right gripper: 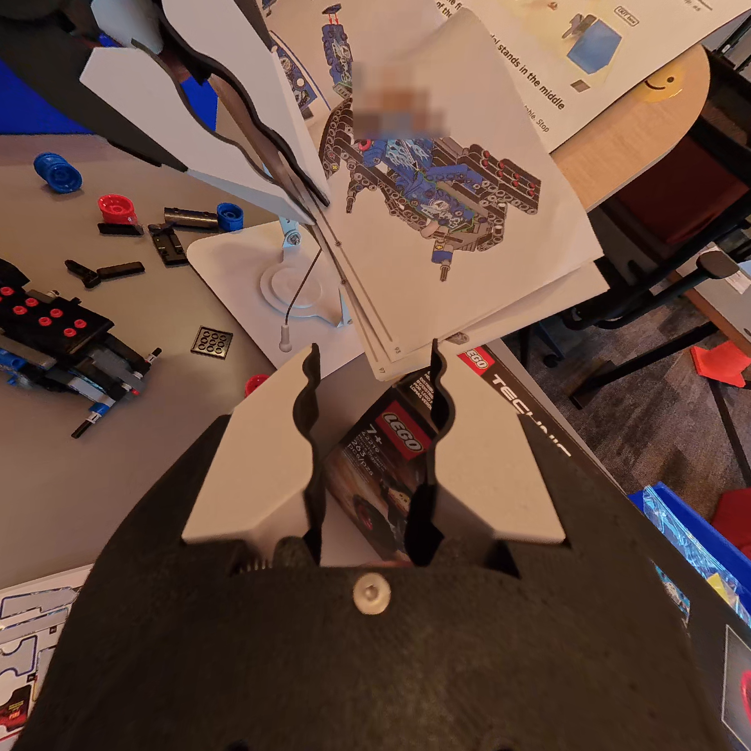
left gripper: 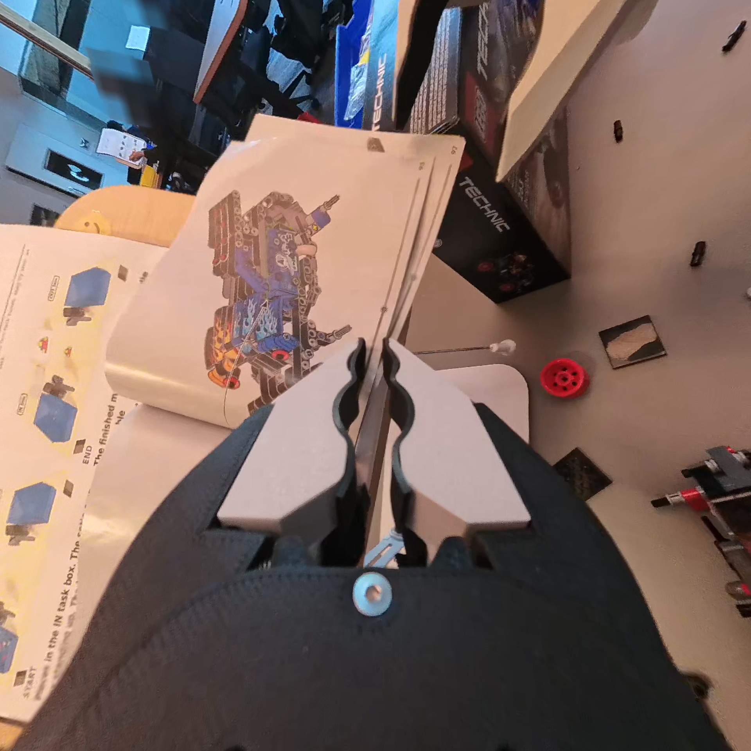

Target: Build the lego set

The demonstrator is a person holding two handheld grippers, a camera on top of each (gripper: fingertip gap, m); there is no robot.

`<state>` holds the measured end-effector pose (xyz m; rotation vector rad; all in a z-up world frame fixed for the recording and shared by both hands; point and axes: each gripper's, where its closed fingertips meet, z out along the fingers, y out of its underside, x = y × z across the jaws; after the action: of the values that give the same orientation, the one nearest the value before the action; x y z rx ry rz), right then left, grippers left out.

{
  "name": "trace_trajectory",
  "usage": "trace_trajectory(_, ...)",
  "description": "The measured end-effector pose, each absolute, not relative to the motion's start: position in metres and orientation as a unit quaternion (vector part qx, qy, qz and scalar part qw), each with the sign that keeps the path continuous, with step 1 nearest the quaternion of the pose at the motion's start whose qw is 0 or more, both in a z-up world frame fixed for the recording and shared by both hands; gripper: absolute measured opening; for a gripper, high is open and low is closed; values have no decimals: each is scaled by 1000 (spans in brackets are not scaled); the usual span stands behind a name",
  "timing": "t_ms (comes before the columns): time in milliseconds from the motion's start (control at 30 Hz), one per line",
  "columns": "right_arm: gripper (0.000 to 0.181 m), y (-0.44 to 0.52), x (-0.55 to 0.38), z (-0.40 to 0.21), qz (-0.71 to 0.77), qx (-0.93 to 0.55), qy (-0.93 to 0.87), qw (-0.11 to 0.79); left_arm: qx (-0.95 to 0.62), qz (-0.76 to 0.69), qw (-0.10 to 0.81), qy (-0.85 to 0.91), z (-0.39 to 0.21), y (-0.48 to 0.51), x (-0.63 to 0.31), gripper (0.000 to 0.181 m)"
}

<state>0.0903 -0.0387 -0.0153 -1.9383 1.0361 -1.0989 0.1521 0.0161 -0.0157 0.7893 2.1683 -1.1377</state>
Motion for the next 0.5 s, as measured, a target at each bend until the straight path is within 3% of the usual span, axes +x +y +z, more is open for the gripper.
trace_trajectory(500, 53, -37, 92, -17, -418, -746, 396, 334, 256, -469, 251, 807, -9, 23, 156, 0)
